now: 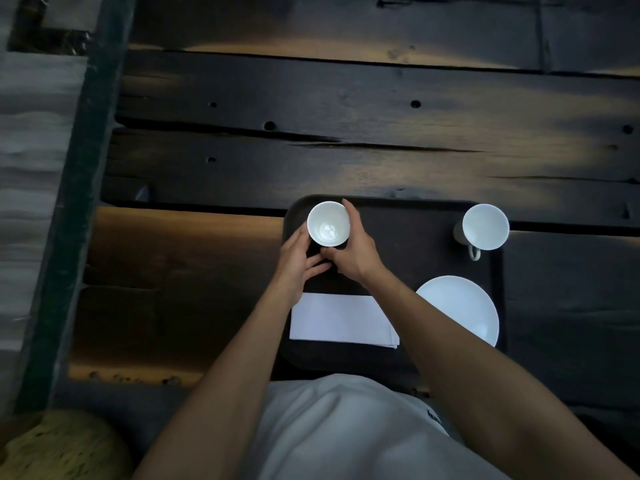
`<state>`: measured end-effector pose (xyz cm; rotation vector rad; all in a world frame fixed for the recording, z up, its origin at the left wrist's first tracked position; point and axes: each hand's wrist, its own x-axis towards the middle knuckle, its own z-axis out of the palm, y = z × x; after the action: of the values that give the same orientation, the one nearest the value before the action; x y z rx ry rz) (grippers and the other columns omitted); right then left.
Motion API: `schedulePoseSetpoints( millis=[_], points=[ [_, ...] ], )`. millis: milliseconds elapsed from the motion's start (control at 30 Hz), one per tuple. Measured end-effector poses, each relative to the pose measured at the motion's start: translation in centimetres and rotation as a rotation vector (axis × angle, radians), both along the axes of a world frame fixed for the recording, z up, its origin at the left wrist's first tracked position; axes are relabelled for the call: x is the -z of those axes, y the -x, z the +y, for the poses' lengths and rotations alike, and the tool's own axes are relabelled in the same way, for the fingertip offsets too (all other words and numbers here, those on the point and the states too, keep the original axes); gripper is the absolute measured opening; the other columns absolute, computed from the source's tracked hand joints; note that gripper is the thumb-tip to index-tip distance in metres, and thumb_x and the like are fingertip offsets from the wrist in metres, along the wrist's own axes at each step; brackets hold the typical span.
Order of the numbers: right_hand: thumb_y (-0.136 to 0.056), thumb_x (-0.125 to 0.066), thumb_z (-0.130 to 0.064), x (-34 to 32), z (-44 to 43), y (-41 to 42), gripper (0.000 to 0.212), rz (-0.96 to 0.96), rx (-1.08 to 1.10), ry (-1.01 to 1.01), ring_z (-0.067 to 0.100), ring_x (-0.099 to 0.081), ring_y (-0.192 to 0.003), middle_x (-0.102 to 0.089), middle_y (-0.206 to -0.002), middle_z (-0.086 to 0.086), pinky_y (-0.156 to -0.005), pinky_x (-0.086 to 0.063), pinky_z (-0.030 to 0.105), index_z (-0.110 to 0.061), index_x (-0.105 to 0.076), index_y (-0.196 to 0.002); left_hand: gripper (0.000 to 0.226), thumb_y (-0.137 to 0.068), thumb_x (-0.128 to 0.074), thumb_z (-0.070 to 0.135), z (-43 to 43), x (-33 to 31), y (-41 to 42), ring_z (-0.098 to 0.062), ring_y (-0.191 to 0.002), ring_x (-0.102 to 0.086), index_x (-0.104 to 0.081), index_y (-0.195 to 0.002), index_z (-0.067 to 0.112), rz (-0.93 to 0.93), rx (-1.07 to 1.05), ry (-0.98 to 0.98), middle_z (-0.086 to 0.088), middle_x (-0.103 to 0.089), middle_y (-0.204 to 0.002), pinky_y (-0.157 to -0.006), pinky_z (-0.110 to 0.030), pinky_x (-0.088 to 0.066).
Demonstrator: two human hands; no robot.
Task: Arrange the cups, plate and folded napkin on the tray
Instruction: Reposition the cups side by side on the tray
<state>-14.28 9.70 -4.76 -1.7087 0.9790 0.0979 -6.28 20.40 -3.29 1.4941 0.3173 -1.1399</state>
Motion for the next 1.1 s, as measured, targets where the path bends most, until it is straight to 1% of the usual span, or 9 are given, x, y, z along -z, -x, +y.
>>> schedulePoseSetpoints(
  millis=[133, 267, 367, 500, 600, 733, 867, 933, 1100],
  points=[
    [-0.078, -0.077, -0.014, 0.2, -0.9, 1.0, 0.104, 0.0, 0.014, 0.006, 0.026, -0.053, -0.128, -0.052, -0.143, 0.001, -0.096, -0.056, 0.053, -0.042, -0.016, -0.157, 0.039, -0.105, -0.05, 0.04, -0.8, 0.2, 0.9, -0.026, -0.112, -0.068, -0.053, -0.143, 0.035, -0.005, 0.01, 0.0, 0.009, -0.057, -0.133, -0.08, -0.032, -0.063],
    [-0.077, -0.077, -0.013, 0.4, -1.7, 2.1, 0.103, 0.012, 0.051, -0.002, 0.019, -0.051, -0.125, -0.055, -0.141, -0.001, -0.1, -0.05, 0.038, -0.042, -0.019, -0.156, 0.037, -0.106, -0.05, 0.032, -1.5, 0.4, 1.7, -0.017, -0.093, -0.072, -0.054, -0.144, 0.032, -0.006, -0.003, 0.025, 0.01, -0.059, -0.127, -0.071, -0.028, -0.061],
    [-0.076, -0.078, -0.013, 0.7, -2.1, 2.8, 0.102, 0.009, 0.066, -0.003, 0.012, -0.047, -0.118, -0.055, -0.14, -0.002, -0.094, -0.044, 0.03, -0.044, -0.021, -0.155, 0.039, -0.106, -0.051, 0.032, -2.1, 0.4, 2.2, -0.018, -0.094, -0.071, -0.052, -0.145, 0.032, -0.013, 0.018, 0.029, 0.008, -0.057, -0.136, -0.072, -0.028, -0.062],
    [-0.076, -0.078, -0.014, 0.8, -2.6, 3.4, 0.101, 0.012, 0.073, -0.005, 0.012, -0.048, -0.116, -0.056, -0.137, -0.003, -0.093, -0.044, 0.031, -0.046, -0.022, -0.153, 0.041, -0.105, -0.053, 0.033, -2.5, 0.7, 2.8, -0.023, -0.103, -0.071, -0.052, -0.145, 0.033, -0.019, 0.032, 0.022, 0.0, -0.052, -0.15, -0.079, -0.032, -0.063],
    [-0.076, -0.078, -0.014, 0.9, -2.9, 3.9, 0.1, 0.009, 0.073, 0.0, 0.013, -0.048, -0.115, -0.056, -0.135, -0.004, -0.091, -0.043, 0.03, -0.046, -0.023, -0.152, 0.041, -0.105, -0.053, 0.032, -2.8, 0.8, 3.2, -0.022, -0.1, -0.073, -0.052, -0.145, 0.033, -0.014, 0.027, 0.028, -0.001, -0.052, -0.151, -0.075, -0.031, -0.062],
    [-0.077, -0.077, -0.015, 0.9, -3.4, 4.4, 0.097, 0.002, 0.075, 0.011, 0.013, -0.048, -0.113, -0.057, -0.136, -0.002, -0.09, -0.042, 0.03, -0.045, -0.024, -0.153, 0.041, -0.104, -0.055, 0.033, -3.4, 1.0, 3.7, -0.016, -0.088, -0.075, -0.052, -0.145, 0.033, -0.009, 0.006, 0.012, -0.002, -0.052, -0.151, -0.069, -0.028, -0.061],
    [-0.078, -0.077, -0.016, 0.8, -3.9, 4.9, 0.096, 0.005, 0.073, 0.005, 0.014, -0.049, -0.112, -0.055, -0.132, -0.005, -0.087, -0.044, 0.031, -0.047, -0.023, -0.151, 0.04, -0.103, -0.056, 0.033, -3.9, 1.1, 4.0, -0.017, -0.089, -0.076, -0.054, -0.143, 0.035, -0.018, 0.009, -0.008, -0.003, -0.054, -0.15, -0.067, -0.027, -0.061],
    [-0.078, -0.077, -0.017, 0.7, -4.1, 5.1, 0.096, 0.015, 0.064, 0.012, 0.016, -0.051, -0.112, -0.056, -0.134, -0.003, -0.086, -0.048, 0.034, -0.048, -0.022, -0.15, 0.04, -0.103, -0.056, 0.034, -4.1, 1.2, 4.2, -0.018, -0.091, -0.076, -0.054, -0.143, 0.035, -0.025, 0.018, -0.017, -0.003, -0.053, -0.15, -0.068, -0.027, -0.061],
    [-0.078, -0.074, -0.021, 0.4, -4.3, 5.3, 0.094, 0.024, 0.065, 0.018, 0.022, -0.057, -0.113, -0.058, -0.131, -0.002, -0.088, -0.052, 0.037, -0.048, -0.019, -0.148, 0.04, -0.103, -0.056, 0.035, -4.5, 1.6, 4.4, -0.015, -0.085, -0.078, -0.055, -0.143, 0.035, -0.028, 0.023, -0.027, -0.002, -0.055, -0.149, -0.066, -0.027, -0.06]
  ],
)
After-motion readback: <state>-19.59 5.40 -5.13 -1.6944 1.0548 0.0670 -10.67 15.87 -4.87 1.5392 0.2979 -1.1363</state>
